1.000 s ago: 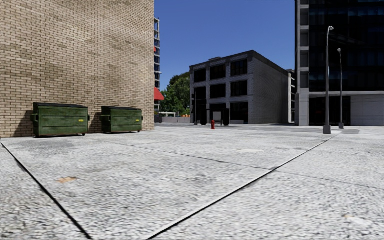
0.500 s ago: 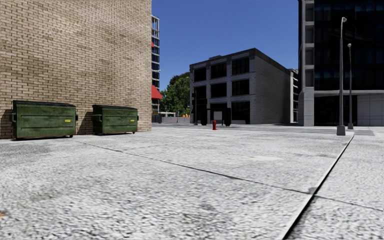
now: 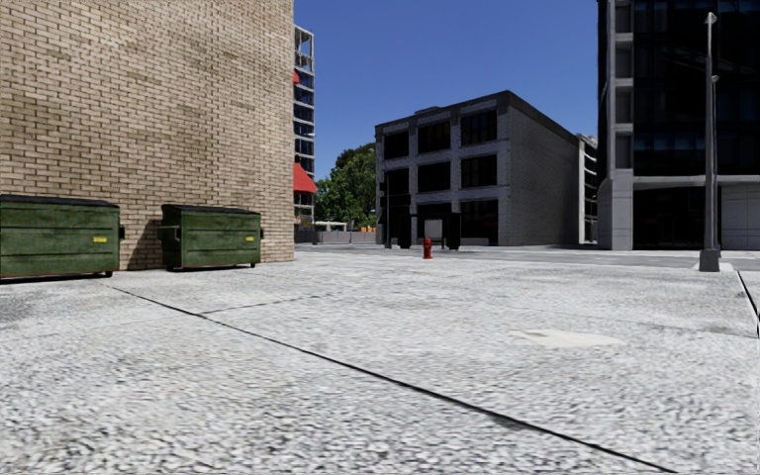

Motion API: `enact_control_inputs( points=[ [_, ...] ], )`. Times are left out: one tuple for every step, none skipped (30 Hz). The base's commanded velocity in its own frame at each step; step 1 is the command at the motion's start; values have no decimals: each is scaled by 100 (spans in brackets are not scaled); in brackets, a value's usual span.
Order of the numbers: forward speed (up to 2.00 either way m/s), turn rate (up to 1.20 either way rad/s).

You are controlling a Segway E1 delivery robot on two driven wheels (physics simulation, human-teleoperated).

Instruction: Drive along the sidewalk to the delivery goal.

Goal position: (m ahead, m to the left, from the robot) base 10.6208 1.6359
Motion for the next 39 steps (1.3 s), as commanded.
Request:
enact_control_inputs(
  points=[
    [200, 0],
    [200, 0],
    [200, 0],
    [200, 0],
    [200, 0],
    [200, 0],
    [200, 0],
    [200, 0],
    [200, 0],
    [200, 0],
    [200, 0],
    [200, 0],
    [200, 0],
    [200, 0],
    [200, 0],
    [200, 0],
    [200, 0],
    [200, 0],
    [200, 0],
    [200, 0],
    [200, 0],
    [200, 0],
    [200, 0],
    [200, 0],
    [200, 0],
    [200, 0],
    [200, 0],
    [200, 0],
    [200, 0],
    [200, 0],
    [200, 0],
    [200, 0],
    [200, 0],
    [200, 0],
    [200, 0],
    [200, 0],
    [200, 0],
    [200, 0],
    [200, 0]
  ],
)
